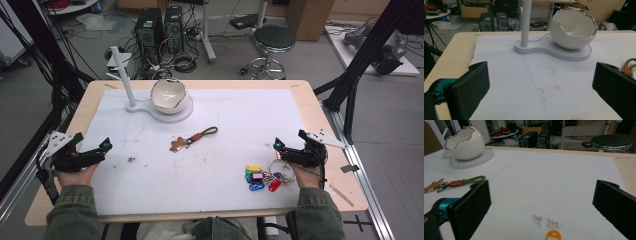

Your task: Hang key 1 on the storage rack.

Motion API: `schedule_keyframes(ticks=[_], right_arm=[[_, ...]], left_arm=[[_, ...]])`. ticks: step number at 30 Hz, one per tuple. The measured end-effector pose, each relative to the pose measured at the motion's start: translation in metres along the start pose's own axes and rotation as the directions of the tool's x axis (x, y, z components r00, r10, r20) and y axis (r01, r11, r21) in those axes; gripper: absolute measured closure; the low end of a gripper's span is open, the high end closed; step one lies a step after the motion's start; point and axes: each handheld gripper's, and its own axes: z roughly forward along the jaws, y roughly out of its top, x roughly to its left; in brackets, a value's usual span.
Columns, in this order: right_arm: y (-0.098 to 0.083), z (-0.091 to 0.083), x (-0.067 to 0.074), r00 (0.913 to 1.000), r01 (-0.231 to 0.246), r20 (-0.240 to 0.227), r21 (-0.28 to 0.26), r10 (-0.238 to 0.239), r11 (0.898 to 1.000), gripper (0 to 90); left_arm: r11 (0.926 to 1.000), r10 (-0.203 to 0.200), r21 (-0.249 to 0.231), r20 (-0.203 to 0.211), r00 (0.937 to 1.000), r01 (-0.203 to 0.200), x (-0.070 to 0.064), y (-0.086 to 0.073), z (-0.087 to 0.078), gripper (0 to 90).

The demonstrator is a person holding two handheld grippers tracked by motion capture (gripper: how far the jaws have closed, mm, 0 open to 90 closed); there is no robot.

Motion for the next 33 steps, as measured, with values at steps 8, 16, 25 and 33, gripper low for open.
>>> schedule_keyframes(ticks=[8,16,25,33], right_arm=[[0.0,0.001,0.001,1.0,0.002,-0.008,0.006,-0.002,1.0,0.8],[0.0,0.001,-0.001,1.0,-0.007,-0.005,0.007,0.007,1.0,0.8],[-0.001,0.001,0.0,1.0,-0.009,0.001,0.015,0.009,1.0,0.8],[-0.001,0.002,0.002,1.0,0.002,0.004,0.019,-0.002,1.0,0.8]], left_arm=[[0.9999,-0.01,0.008,0.001,0.9999,0.01,0.001,0.0,0.0,1.7],[0.9993,-0.026,0.028,0.0,0.9997,0.026,0.001,0.0,0.001,1.7],[0.9953,-0.069,0.07,0.034,0.997,0.067,-0.003,0.008,0.014,1.7],[0.995,-0.02,0.099,0.051,0.9985,0.015,-0.011,0.017,0.017,1.7]])
